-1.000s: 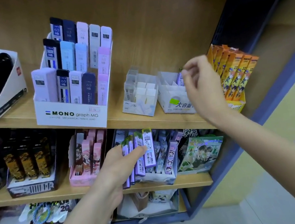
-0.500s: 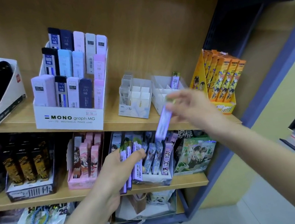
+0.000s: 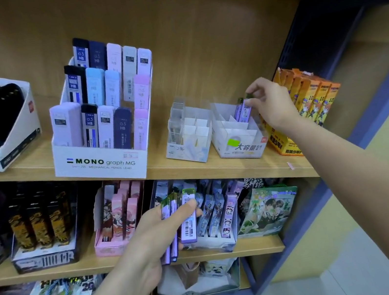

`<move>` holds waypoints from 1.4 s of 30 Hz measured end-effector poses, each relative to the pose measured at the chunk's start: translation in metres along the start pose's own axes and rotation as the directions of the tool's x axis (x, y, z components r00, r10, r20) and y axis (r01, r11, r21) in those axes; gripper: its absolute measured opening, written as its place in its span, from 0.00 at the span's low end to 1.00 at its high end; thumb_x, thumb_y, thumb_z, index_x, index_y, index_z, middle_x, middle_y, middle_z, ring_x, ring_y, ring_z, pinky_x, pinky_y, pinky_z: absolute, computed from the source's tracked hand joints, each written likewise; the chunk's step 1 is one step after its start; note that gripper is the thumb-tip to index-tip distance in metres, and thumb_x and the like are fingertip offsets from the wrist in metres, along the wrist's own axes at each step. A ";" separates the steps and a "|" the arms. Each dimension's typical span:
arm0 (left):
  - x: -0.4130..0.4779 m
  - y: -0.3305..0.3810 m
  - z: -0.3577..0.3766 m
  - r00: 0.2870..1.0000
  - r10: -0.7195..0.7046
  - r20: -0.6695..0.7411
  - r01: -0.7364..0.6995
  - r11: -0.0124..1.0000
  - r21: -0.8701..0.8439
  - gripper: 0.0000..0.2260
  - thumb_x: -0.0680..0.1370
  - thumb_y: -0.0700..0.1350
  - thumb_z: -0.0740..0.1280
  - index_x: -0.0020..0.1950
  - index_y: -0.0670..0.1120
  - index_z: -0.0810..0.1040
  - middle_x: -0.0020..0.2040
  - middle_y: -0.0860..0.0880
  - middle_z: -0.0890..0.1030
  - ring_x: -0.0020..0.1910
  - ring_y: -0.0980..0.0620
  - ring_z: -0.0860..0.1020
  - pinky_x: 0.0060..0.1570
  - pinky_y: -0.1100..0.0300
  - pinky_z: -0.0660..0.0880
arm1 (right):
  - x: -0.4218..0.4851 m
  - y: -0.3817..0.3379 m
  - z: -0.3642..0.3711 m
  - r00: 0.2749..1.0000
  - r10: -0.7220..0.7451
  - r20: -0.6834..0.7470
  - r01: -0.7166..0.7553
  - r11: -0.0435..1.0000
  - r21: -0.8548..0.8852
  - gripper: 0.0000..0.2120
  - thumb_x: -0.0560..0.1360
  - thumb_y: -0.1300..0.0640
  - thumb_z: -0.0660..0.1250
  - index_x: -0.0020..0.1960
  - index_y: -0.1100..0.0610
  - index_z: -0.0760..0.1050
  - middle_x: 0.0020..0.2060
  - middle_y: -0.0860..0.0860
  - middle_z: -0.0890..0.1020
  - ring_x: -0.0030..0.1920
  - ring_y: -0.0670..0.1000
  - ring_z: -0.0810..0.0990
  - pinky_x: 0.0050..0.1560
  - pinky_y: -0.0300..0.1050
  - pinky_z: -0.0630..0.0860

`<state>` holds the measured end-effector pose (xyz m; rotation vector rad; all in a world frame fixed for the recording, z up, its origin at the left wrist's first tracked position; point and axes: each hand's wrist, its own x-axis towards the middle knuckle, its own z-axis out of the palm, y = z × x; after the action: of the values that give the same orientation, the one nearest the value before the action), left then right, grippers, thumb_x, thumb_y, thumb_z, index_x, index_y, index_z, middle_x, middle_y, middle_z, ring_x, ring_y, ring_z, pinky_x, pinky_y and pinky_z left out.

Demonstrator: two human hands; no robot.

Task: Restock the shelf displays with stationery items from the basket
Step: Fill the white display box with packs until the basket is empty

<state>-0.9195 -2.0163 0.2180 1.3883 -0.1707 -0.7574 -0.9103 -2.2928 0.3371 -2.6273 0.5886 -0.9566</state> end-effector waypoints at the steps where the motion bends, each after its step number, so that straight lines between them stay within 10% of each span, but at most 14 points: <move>1: 0.000 0.000 -0.001 1.000 0.002 0.001 -0.002 1.000 -0.008 0.09 0.75 0.50 0.70 0.47 0.45 0.83 0.32 0.54 0.84 0.24 0.59 0.76 0.22 0.71 0.69 | 0.001 0.002 0.001 1.000 -0.021 0.013 0.022 0.999 -0.049 0.07 0.74 0.62 0.69 0.52 0.59 0.78 0.44 0.52 0.78 0.46 0.49 0.76 0.50 0.48 0.74; 10: 0.004 -0.001 -0.001 1.000 0.018 0.013 -0.017 0.999 -0.038 0.09 0.72 0.52 0.72 0.44 0.48 0.80 0.35 0.52 0.84 0.31 0.55 0.79 0.31 0.64 0.73 | -0.002 0.005 0.009 0.990 -0.064 -0.128 0.047 0.989 -0.137 0.13 0.76 0.58 0.67 0.59 0.59 0.73 0.54 0.55 0.74 0.50 0.52 0.75 0.50 0.45 0.72; 14: 0.002 0.001 0.000 0.999 0.050 -0.001 -0.050 0.998 -0.031 0.08 0.70 0.52 0.73 0.42 0.49 0.80 0.39 0.51 0.83 0.38 0.52 0.77 0.34 0.61 0.71 | -0.041 -0.032 0.001 0.948 -0.160 -0.275 0.181 0.982 0.053 0.05 0.78 0.58 0.62 0.53 0.57 0.72 0.43 0.49 0.76 0.38 0.43 0.72 0.40 0.40 0.69; 18: -0.002 0.003 0.002 0.997 0.072 0.017 -0.072 0.997 0.032 0.08 0.70 0.53 0.74 0.40 0.49 0.80 0.38 0.51 0.82 0.37 0.51 0.76 0.33 0.62 0.72 | -0.108 -0.067 -0.001 0.981 -0.178 0.078 0.154 0.956 0.249 0.03 0.79 0.52 0.62 0.46 0.48 0.71 0.33 0.45 0.77 0.33 0.48 0.79 0.36 0.45 0.74; 22: -0.006 0.002 0.002 0.991 0.124 0.045 -0.128 0.986 0.105 0.08 0.70 0.52 0.74 0.40 0.49 0.80 0.39 0.45 0.79 0.36 0.48 0.73 0.31 0.61 0.71 | -0.139 -0.079 0.010 0.829 -0.002 0.560 -0.186 0.942 0.279 0.12 0.76 0.49 0.66 0.55 0.55 0.74 0.43 0.47 0.79 0.35 0.46 0.81 0.31 0.37 0.77; 27: -0.013 0.005 0.003 0.986 0.145 0.077 -0.153 0.983 0.100 0.10 0.75 0.53 0.68 0.44 0.46 0.77 0.28 0.54 0.77 0.25 0.57 0.72 0.25 0.65 0.69 | -0.143 -0.085 0.003 0.745 0.042 0.666 -0.416 0.809 0.415 0.05 0.76 0.62 0.67 0.52 0.59 0.75 0.37 0.53 0.80 0.31 0.44 0.80 0.34 0.36 0.80; 32: -0.009 0.006 -0.005 0.993 -0.051 0.110 0.053 0.999 -0.009 0.13 0.81 0.49 0.60 0.45 0.40 0.70 0.25 0.47 0.70 0.20 0.54 0.64 0.21 0.65 0.62 | -0.100 -0.072 -0.036 0.986 0.092 0.138 -0.144 0.890 0.433 0.05 0.76 0.62 0.66 0.51 0.56 0.73 0.40 0.51 0.80 0.33 0.49 0.81 0.38 0.41 0.80; 35: -0.009 0.004 -0.005 0.983 -0.109 0.146 0.116 0.992 -0.040 0.07 0.81 0.43 0.60 0.48 0.39 0.69 0.24 0.46 0.71 0.20 0.53 0.65 0.21 0.64 0.63 | -0.063 -0.051 -0.042 0.979 0.029 -0.199 0.039 0.943 0.330 0.05 0.76 0.62 0.66 0.49 0.55 0.72 0.38 0.46 0.77 0.39 0.51 0.80 0.38 0.38 0.78; 42: -0.006 -0.001 -0.005 0.990 -0.072 0.124 0.093 0.980 -0.177 0.07 0.80 0.39 0.63 0.50 0.35 0.75 0.31 0.44 0.74 0.23 0.53 0.72 0.23 0.65 0.71 | -0.011 -0.013 -0.015 0.983 -0.065 -0.170 0.064 0.998 -0.011 0.06 0.77 0.62 0.65 0.53 0.59 0.74 0.46 0.51 0.78 0.47 0.51 0.77 0.51 0.51 0.75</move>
<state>-0.9214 -2.0086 0.2176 1.1830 -0.1321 -0.9020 -0.9240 -2.2777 0.3472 -2.6002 0.5484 -1.2100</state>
